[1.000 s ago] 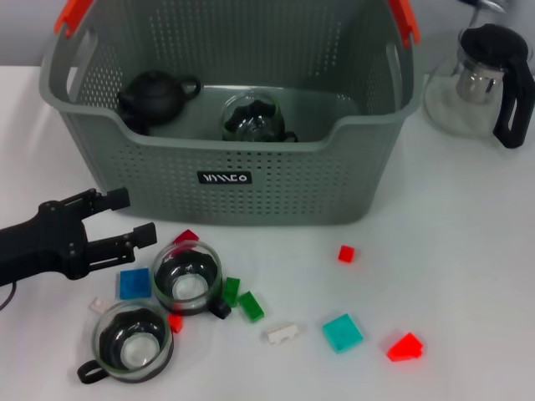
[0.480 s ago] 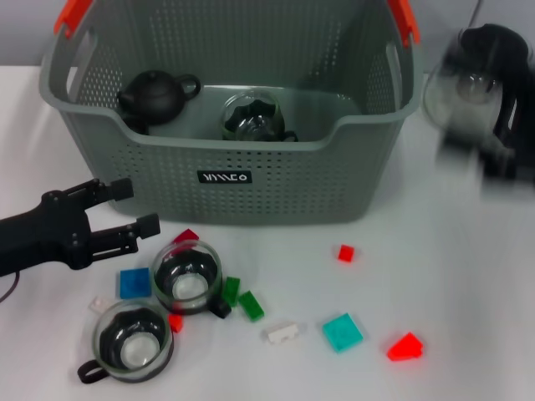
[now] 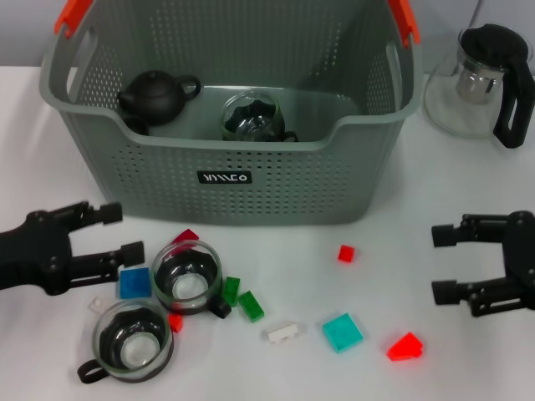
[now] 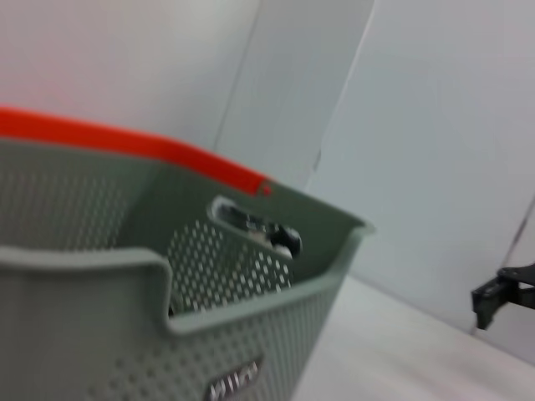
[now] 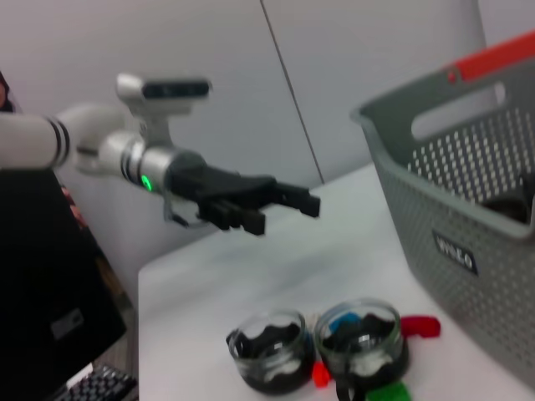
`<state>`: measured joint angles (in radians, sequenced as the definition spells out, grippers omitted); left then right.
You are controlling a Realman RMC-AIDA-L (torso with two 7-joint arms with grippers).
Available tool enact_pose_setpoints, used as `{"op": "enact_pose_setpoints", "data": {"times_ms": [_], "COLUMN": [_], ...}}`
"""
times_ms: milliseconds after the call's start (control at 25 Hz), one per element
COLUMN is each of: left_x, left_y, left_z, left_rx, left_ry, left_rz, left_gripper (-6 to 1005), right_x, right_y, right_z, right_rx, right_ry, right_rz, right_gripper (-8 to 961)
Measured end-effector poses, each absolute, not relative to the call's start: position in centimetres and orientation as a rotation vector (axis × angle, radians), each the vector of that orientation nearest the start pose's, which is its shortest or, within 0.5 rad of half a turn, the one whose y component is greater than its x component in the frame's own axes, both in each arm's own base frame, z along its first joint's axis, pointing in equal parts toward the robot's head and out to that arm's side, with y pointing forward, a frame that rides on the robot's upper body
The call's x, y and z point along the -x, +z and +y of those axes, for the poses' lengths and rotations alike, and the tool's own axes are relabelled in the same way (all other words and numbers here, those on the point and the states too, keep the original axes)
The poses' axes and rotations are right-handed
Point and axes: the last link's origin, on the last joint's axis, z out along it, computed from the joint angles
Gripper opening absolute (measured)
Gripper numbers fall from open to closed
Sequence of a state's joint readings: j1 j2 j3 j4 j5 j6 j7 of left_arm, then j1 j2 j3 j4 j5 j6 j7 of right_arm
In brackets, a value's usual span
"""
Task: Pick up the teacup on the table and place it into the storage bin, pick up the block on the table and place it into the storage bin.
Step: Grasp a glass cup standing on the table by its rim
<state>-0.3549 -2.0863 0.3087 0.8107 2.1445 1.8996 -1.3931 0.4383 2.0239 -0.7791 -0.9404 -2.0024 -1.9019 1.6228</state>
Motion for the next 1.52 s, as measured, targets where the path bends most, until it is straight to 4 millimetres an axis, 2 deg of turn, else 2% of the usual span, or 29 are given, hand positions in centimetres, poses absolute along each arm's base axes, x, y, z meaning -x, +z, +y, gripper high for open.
{"op": "enact_pose_setpoints", "data": {"times_ms": [120, 240, 320, 440, 640, 760, 880, 960, 1120, 1520], "left_x": [30.9, 29.5, 28.2, 25.8, 22.5, 20.5, 19.5, 19.3, 19.3, 20.1], "left_y": [6.9, 8.1, 8.6, 8.9, 8.4, 7.4, 6.2, 5.4, 3.8, 0.3], "left_z": [25.6, 26.5, 27.2, 28.6, 30.9, 31.7, 32.1, 32.5, 33.5, 34.9], "left_rx": [2.609, 2.634, 2.648, 2.666, 2.726, 2.860, 2.936, 2.949, 2.906, 2.829], "left_ry": [-0.765, -0.601, -0.427, -0.151, 0.141, 0.296, 0.333, 0.361, 0.429, 0.564], "left_rz": [-0.932, -1.152, -1.266, -1.305, -1.215, -0.970, -0.770, -0.661, -0.558, -0.505], "left_gripper": [855, 855, 855, 854, 715, 714, 714, 714, 714, 713], "right_x": [-25.1, -25.1, -25.0, -25.0, -25.4, -25.6, -25.8, -25.8, -25.9, -25.9], "right_y": [4.5, 4.1, 4.0, 3.9, 3.6, 3.5, 3.4, 3.4, 3.4, 3.3], "right_z": [29.1, 29.2, 29.3, 29.3, 29.3, 29.3, 29.3, 29.3, 29.3, 29.3], "right_rx": [2.999, 3.005, 3.007, 3.006, 3.005, 2.996, 2.990, 2.991, 2.989, 2.980], "right_ry": [0.595, 0.577, 0.575, 0.575, 0.581, 0.579, 0.578, 0.578, 0.581, 0.594], "right_rz": [0.666, 0.673, 0.673, 0.677, 0.695, 0.714, 0.722, 0.716, 0.712, 0.729], "right_gripper": [914, 914, 914, 915, 915, 915, 915, 915, 915, 915]}}
